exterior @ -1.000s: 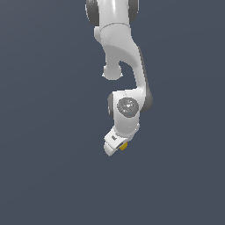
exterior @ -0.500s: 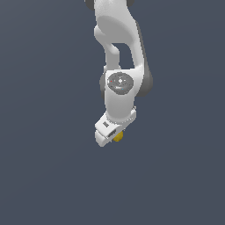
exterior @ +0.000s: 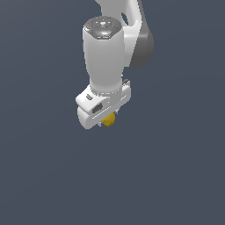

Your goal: Pick up the object and move it to a goal position.

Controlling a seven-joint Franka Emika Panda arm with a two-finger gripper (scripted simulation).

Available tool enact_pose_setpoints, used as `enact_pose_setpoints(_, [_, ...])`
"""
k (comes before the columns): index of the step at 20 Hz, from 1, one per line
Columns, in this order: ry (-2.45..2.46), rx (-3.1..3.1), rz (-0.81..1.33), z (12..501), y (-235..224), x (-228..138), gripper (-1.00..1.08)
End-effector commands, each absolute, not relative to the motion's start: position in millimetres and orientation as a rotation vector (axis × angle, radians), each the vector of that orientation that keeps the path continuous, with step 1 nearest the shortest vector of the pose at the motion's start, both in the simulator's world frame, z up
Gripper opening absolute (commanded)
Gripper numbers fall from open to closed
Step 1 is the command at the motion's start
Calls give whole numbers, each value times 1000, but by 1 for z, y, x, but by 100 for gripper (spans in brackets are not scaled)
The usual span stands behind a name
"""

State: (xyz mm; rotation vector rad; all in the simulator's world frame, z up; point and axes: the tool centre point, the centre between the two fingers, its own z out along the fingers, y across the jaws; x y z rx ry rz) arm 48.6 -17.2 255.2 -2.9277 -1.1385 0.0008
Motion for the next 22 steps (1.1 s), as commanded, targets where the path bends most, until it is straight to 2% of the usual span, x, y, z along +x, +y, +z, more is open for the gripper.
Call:
enact_pose_setpoints(1, [-1139, -2927, 0, 285, -26, 46, -100])
enact_pose_setpoints(13, [-1138, -2927, -1, 413, -69, 40, -100])
enact_pose_setpoints(22, [-1138, -2928, 0, 469, -88, 40, -100])
